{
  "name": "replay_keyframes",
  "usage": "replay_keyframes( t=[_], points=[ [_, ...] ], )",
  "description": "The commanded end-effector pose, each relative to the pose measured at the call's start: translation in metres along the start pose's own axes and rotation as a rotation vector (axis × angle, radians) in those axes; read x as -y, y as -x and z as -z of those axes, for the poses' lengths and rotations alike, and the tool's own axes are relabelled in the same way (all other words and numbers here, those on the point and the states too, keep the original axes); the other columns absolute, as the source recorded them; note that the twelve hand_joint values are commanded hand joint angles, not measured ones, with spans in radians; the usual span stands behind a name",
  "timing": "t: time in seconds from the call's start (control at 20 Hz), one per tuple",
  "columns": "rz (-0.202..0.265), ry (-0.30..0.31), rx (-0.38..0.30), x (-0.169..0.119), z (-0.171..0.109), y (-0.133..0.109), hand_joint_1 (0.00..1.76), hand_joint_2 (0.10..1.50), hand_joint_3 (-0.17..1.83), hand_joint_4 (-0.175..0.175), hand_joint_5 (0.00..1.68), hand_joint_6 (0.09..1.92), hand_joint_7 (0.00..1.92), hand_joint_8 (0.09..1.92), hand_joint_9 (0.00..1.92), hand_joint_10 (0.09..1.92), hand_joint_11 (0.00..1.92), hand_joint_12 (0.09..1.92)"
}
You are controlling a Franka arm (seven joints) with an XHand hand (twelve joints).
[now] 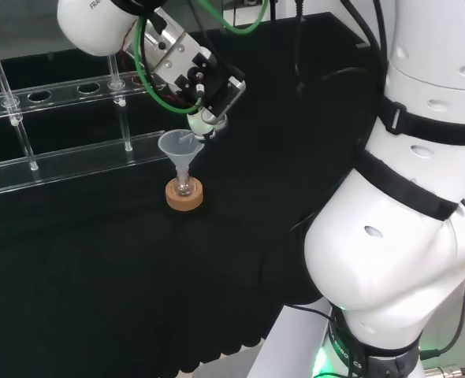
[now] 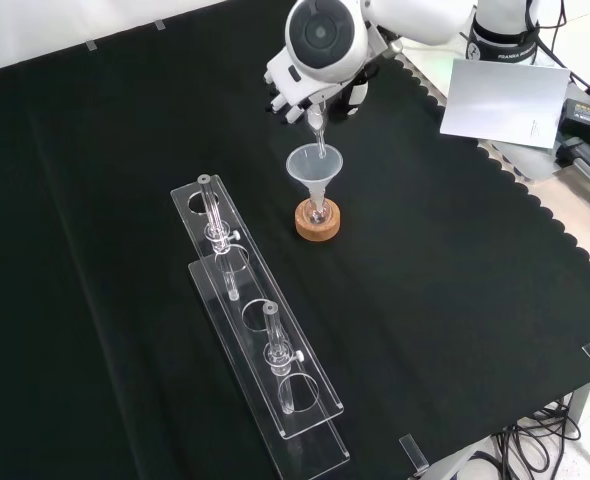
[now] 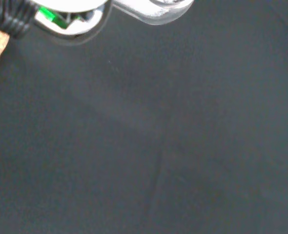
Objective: Pour all the NaCl from the weighing funnel into the round-bottom flask.
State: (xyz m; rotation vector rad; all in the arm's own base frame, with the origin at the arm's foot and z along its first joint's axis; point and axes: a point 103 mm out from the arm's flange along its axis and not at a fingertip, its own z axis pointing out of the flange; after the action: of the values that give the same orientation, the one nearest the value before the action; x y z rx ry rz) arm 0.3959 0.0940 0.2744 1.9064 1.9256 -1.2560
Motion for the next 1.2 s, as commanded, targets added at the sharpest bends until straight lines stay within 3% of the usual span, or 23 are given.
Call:
replay_keyframes(
  t=[0.05, 1.2],
  points=[
    [-0.012, -0.009, 0.030, -0.0003, -0.0006, 0.0033, 1.08, 0.70, 0.68, 0.175, 1.13, 0.93, 0.67, 0.63, 1.06, 0.27, 0.85, 1.04],
    [-0.022, -0.043, 0.095, -0.0088, 0.0002, 0.0075, 1.09, 0.70, 0.68, 0.175, 1.14, 0.92, 0.66, 0.63, 1.06, 0.27, 0.86, 1.03]
  ],
)
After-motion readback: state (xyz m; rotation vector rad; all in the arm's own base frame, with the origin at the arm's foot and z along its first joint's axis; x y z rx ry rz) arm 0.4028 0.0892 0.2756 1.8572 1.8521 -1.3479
